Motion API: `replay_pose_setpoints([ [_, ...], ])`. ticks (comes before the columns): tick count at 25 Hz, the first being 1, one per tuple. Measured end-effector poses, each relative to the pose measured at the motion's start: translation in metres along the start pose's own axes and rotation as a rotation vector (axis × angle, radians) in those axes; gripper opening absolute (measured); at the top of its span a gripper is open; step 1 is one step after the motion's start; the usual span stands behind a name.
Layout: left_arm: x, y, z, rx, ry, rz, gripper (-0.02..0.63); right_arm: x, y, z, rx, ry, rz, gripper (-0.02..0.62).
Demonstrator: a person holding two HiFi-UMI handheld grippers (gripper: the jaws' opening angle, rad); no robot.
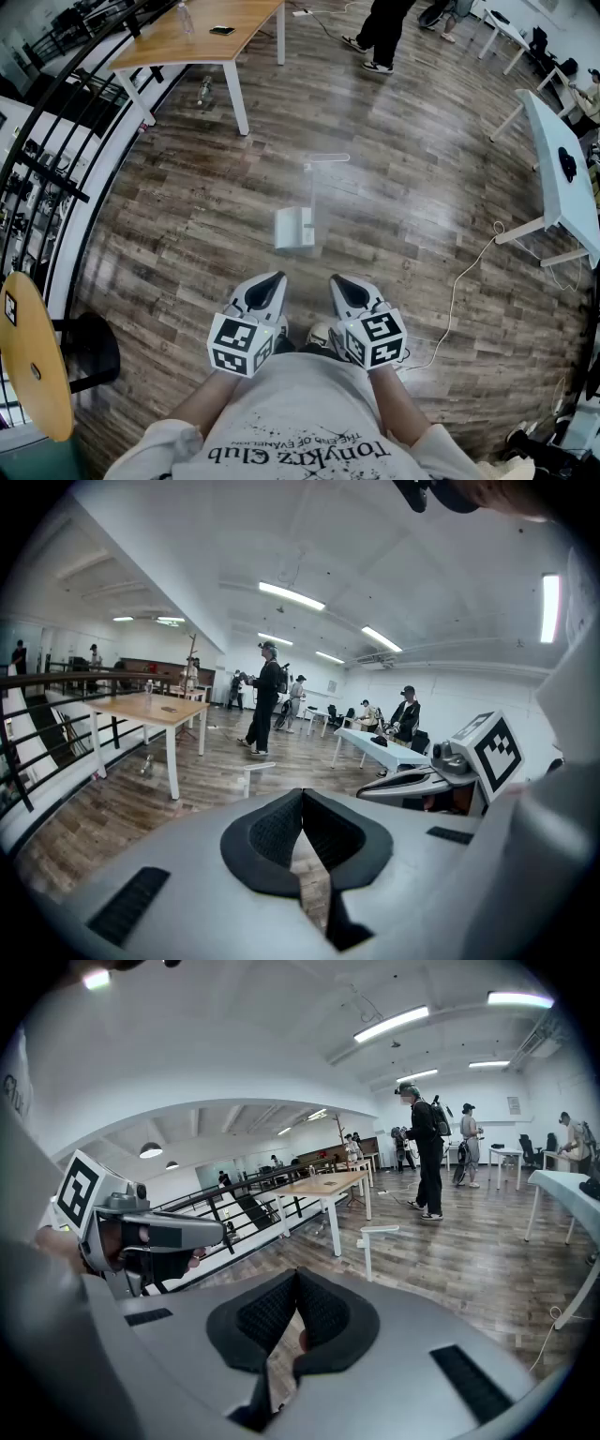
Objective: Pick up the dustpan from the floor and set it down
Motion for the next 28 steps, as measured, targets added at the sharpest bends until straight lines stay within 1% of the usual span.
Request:
replay_pose_setpoints([
  [12,0.007,0.000,0.004,0.000,0.002,0.003,0.023,-0.001,-0.002,0.008,0.005,0.007,0.015,0.025],
  [18,0.008,0.000,0.012,0.005,0.001,0.005,0.023,-0.007,-0.003,0.011,0.005,0.003,0.024,0.025],
  [24,0.008,0.002,0.024,0.009,-0.012,0.003,0.023,-0.014,0.000,0.013,-0.035,-0.039,-0.016,0.026],
  [28,0.010,0.005,0.036,0.011,-0.030,0.007,0.023,-0.022,0.006,0.017,-0.032,-0.065,-0.026,0.026],
])
Point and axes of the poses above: the fingertips, and each gripper's own axes: x backward along the fingers, z to its left, y out of its top, the point moved 8 cm from there along x, backward along the fingers, and after that the axes turned 10 degrees about -z, right-handed, at the moved point
